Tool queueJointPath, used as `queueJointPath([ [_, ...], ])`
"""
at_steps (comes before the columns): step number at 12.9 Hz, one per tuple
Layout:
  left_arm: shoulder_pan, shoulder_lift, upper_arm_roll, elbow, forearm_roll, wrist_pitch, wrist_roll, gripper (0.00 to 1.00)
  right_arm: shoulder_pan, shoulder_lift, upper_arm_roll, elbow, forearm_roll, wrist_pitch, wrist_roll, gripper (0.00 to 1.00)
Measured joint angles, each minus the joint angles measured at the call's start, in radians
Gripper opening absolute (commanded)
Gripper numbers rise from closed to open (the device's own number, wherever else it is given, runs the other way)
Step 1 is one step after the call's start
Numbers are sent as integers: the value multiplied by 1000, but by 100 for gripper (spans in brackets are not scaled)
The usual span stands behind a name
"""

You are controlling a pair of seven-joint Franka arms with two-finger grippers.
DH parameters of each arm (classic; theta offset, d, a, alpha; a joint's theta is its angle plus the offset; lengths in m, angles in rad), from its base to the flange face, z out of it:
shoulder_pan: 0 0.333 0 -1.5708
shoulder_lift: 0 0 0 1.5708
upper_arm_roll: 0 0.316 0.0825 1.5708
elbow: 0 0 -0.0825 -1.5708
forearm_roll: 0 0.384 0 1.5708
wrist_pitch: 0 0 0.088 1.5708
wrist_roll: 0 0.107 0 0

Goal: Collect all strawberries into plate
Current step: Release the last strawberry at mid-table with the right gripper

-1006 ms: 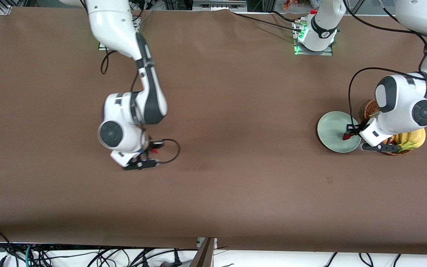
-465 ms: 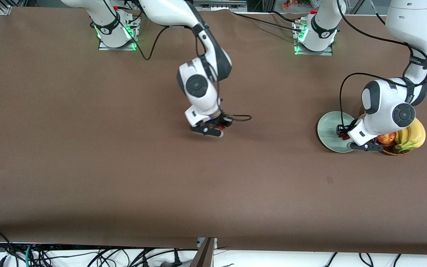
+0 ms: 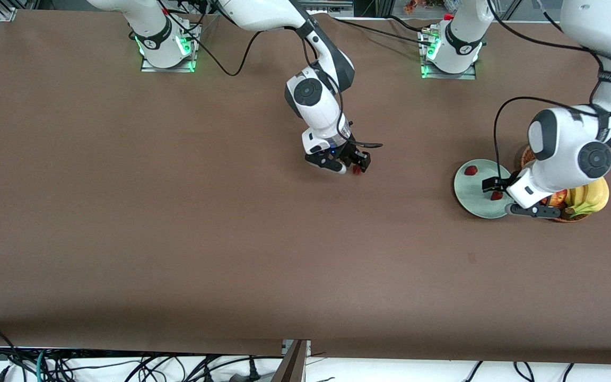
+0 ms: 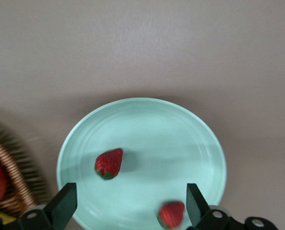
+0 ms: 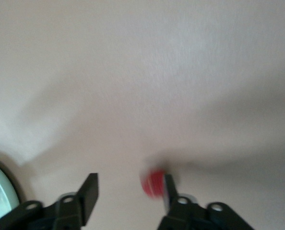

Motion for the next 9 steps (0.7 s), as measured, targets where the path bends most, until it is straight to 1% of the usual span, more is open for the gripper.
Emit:
queueJointPath([
  [1, -1, -33, 0, 3, 0, -25, -2, 100, -7, -8, -35, 7, -8, -70, -2, 99],
  [3, -4, -77, -7, 3, -1, -56, -15, 100, -24, -33, -123, 23, -54, -242, -54, 99],
  [5, -9, -87, -35, -3, -2, -62, -52, 100, -32, -74, -220, 29, -75, -411, -189, 100],
  [7, -11, -90, -85, -16, -2, -62, -128, 100, -36, -102, -344, 29, -78, -556, -259, 100],
  [8, -12, -98, -127, -28, -3, -62, -190, 100, -41, -112, -396, 28, -79, -606, -287, 100],
  [9, -13, -111, -181, -45, -3, -60, -267, 100, -46, -120, -435, 28, -79, -647, -326, 100],
])
